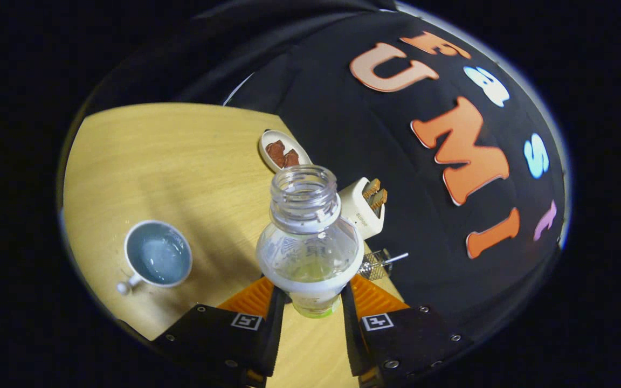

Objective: Take the bottle from table, then pour the juice into the cup, finally place the bottle on the coaster

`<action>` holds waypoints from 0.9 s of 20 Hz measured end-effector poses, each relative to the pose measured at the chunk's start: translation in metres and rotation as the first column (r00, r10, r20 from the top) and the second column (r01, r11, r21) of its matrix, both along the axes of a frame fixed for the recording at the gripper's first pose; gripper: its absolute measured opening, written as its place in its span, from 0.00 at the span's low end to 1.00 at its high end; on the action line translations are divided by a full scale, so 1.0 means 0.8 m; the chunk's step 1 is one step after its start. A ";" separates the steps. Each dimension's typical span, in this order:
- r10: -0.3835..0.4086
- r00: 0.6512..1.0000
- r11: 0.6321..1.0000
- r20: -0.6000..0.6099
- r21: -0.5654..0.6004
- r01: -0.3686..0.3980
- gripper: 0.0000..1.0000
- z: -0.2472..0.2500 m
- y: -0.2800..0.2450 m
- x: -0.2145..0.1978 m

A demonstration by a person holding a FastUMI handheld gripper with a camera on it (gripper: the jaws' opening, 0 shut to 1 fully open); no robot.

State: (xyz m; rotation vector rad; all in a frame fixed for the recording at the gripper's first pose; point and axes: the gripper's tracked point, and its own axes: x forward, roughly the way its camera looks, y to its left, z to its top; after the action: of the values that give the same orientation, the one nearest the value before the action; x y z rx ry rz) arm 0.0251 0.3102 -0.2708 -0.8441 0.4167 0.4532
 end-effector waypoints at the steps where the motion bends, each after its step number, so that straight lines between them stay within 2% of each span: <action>1: -0.020 1.000 0.998 -0.001 0.061 0.020 0.53 0.007 -0.002 0.009; 3: -0.073 0.996 0.983 -0.053 0.165 0.081 0.52 0.003 -0.016 0.025; 5: -0.119 0.982 0.946 -0.149 0.283 0.157 0.53 -0.013 -0.023 0.040; 9: -0.159 0.936 0.824 -0.314 0.480 0.301 0.53 -0.036 -0.033 0.057; 13: -0.177 0.873 0.713 -0.455 0.552 0.432 0.53 -0.075 -0.046 0.068; 14: -0.183 0.862 0.695 -0.473 0.559 0.453 0.53 -0.081 -0.049 0.072; 16: -0.202 0.847 0.691 -0.492 0.541 0.479 0.52 -0.096 -0.058 0.077; 18: -0.199 0.853 0.710 -0.482 0.530 0.465 0.53 -0.105 -0.058 0.082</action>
State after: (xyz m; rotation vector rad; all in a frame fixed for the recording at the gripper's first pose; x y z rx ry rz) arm 0.0904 0.2638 -0.3546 0.0101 0.7279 0.3759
